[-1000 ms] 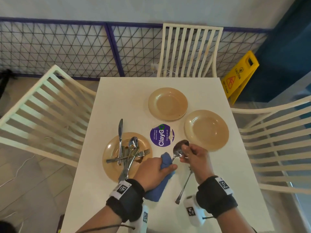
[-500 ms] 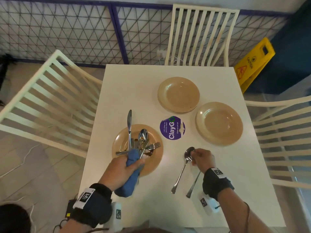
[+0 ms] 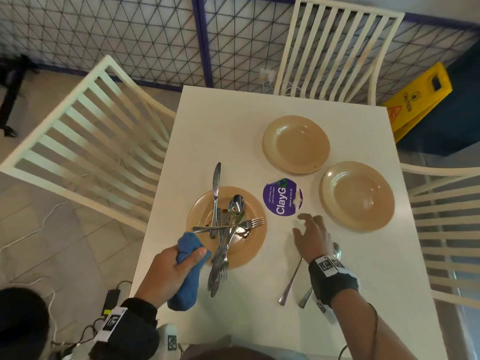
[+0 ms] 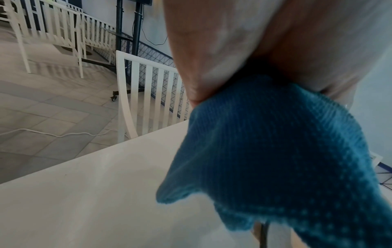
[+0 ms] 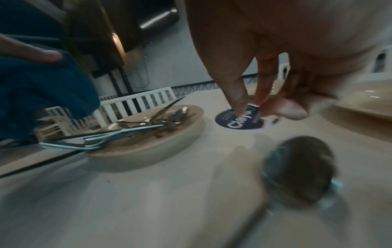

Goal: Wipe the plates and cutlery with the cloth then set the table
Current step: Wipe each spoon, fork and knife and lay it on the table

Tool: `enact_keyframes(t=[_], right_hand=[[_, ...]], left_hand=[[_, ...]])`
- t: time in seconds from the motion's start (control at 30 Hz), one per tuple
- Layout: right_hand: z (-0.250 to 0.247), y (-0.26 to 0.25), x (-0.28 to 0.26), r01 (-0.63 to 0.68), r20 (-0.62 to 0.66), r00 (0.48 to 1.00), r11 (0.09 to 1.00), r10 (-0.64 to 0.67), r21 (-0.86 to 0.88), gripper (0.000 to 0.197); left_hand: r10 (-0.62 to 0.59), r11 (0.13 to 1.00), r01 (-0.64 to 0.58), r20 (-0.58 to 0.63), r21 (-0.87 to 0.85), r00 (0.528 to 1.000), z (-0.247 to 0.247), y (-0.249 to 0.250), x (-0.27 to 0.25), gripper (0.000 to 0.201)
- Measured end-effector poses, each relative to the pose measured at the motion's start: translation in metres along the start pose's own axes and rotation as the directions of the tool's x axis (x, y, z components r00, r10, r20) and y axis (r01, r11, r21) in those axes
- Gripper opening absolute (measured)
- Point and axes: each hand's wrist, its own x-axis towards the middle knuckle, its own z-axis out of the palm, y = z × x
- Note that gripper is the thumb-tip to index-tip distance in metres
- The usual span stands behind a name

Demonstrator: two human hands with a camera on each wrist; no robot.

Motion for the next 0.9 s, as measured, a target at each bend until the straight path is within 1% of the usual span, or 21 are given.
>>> enact_keyframes(t=[0.07,0.13,0.23,0.3,0.37,0.43,0.47,0.5,0.57,0.63,0.67,0.7,0.73,0.77,0.8,0.9], right_hand=[[0.010,-0.024,-0.001,0.105,0.020,0.994,0.994,-0.106,0.035,0.022],[0.020,-0.046,0.001,0.127,0.073,0.989,0.991,-0.129,0.032,0.023],[0.031,-0.070,0.006,0.058,0.130,0.990,0.998,-0.054,-0.026,0.030],[0.035,-0.077,0.008,0.005,0.136,0.991,0.999,0.001,-0.049,0.032],[0.038,-0.080,0.012,-0.036,0.146,0.988,0.998,0.043,-0.053,0.031],[0.040,-0.080,0.017,-0.072,0.166,0.983,0.997,0.075,-0.021,0.026],[0.039,-0.079,0.018,-0.085,0.176,0.981,0.996,0.082,0.008,0.022],[0.037,-0.080,0.018,-0.093,0.189,0.979,0.994,0.082,0.050,0.018],[0.031,-0.080,0.018,-0.098,0.217,0.975,0.977,0.055,0.192,0.013],[0.024,-0.082,0.015,-0.144,0.256,0.965,0.918,0.048,0.371,0.011],[0.019,-0.084,0.013,-0.181,0.277,0.959,0.870,0.054,0.458,0.009],[0.015,-0.085,0.011,-0.200,0.276,0.959,0.827,0.056,0.525,0.008],[0.011,-0.085,0.010,-0.196,0.256,0.965,0.803,0.057,0.563,0.009],[0.008,-0.086,0.008,-0.177,0.226,0.973,0.802,0.054,0.571,0.009],[0.004,-0.086,0.007,-0.143,0.187,0.981,0.815,0.044,0.562,0.010],[-0.012,-0.087,-0.001,-0.010,0.049,0.999,0.860,-0.017,0.510,0.015]], left_hand=[[-0.005,1.000,0.005,0.003,-0.024,1.000,-0.001,-0.004,0.002,0.034],[-0.011,0.998,0.012,0.007,-0.055,1.000,-0.001,-0.009,0.005,0.036],[-0.004,0.997,0.005,0.018,-0.078,1.000,-0.004,-0.013,0.005,0.037],[-0.008,0.997,0.009,0.017,-0.082,1.000,-0.006,-0.014,0.002,0.035],[-0.019,0.995,0.018,-0.008,-0.093,1.000,-0.006,-0.016,-0.001,0.035],[-0.029,0.981,0.024,-0.023,-0.192,0.999,-0.007,-0.020,-0.003,0.041],[-0.017,0.976,0.015,-0.006,-0.219,1.000,-0.008,-0.021,-0.004,0.042],[0.002,0.977,0.005,0.030,-0.211,1.000,-0.010,-0.020,-0.006,0.037],[0.024,0.983,-0.010,0.077,-0.185,0.997,-0.016,-0.018,-0.008,0.022],[0.039,0.980,-0.024,0.072,-0.196,0.997,-0.020,-0.014,-0.009,0.021],[0.040,0.979,-0.025,0.070,-0.201,0.997,-0.019,-0.014,-0.008,0.021],[0.032,0.981,-0.015,0.083,-0.195,0.996,-0.020,-0.012,-0.007,0.023],[0.017,0.977,0.002,0.086,-0.215,0.996,-0.020,-0.009,-0.006,0.025],[0.000,0.974,0.021,0.089,-0.227,0.996,-0.019,-0.006,-0.004,0.028],[0.008,0.974,0.013,0.091,-0.224,0.996,-0.018,-0.002,-0.002,0.029],[0.092,0.994,-0.088,0.062,-0.065,0.994,-0.018,0.023,0.001,0.025]])
